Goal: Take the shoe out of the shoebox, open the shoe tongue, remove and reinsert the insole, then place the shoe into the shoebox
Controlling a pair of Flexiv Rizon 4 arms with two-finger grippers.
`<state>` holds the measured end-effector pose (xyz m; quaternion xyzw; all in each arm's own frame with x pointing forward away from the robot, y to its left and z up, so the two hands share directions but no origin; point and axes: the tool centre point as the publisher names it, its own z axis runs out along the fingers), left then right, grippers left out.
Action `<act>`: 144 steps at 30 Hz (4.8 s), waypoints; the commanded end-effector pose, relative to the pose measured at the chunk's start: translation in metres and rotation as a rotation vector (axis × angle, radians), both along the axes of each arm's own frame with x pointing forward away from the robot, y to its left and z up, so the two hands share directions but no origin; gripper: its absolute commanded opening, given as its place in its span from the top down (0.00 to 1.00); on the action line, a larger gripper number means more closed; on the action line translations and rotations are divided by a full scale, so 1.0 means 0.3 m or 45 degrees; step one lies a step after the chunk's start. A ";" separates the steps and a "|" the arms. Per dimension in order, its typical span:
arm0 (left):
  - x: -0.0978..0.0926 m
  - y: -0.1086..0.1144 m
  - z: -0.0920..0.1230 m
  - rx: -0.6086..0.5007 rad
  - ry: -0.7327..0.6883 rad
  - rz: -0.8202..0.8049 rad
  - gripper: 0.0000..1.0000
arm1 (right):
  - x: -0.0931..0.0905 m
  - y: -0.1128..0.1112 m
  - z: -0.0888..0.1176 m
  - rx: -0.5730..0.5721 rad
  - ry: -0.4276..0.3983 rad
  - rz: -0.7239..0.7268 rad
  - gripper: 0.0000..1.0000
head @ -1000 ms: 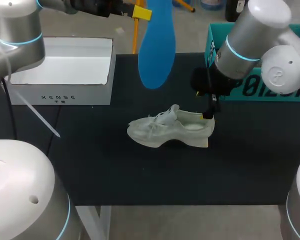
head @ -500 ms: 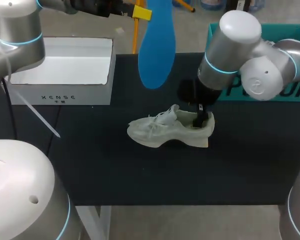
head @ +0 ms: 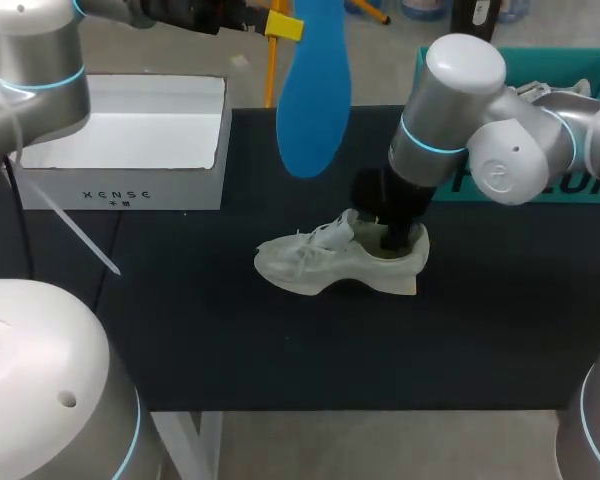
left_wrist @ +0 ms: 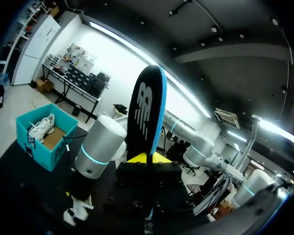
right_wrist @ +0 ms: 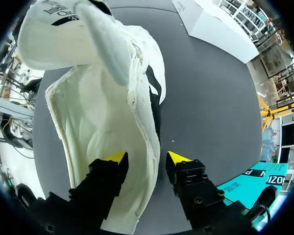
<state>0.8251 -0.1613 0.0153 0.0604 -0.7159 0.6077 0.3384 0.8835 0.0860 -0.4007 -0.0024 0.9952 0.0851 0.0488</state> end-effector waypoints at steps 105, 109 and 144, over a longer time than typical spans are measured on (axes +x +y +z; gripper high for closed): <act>0.000 0.000 0.001 0.005 0.000 0.000 1.00 | -0.348 -0.150 0.007 0.374 0.030 -1.973 1.00; 0.000 0.000 0.001 0.005 0.000 0.000 1.00 | -0.359 -0.140 -0.043 0.341 0.073 -1.992 1.00; 0.000 0.000 0.001 0.005 0.000 0.000 1.00 | -0.307 -0.171 0.292 0.825 0.224 -1.861 0.00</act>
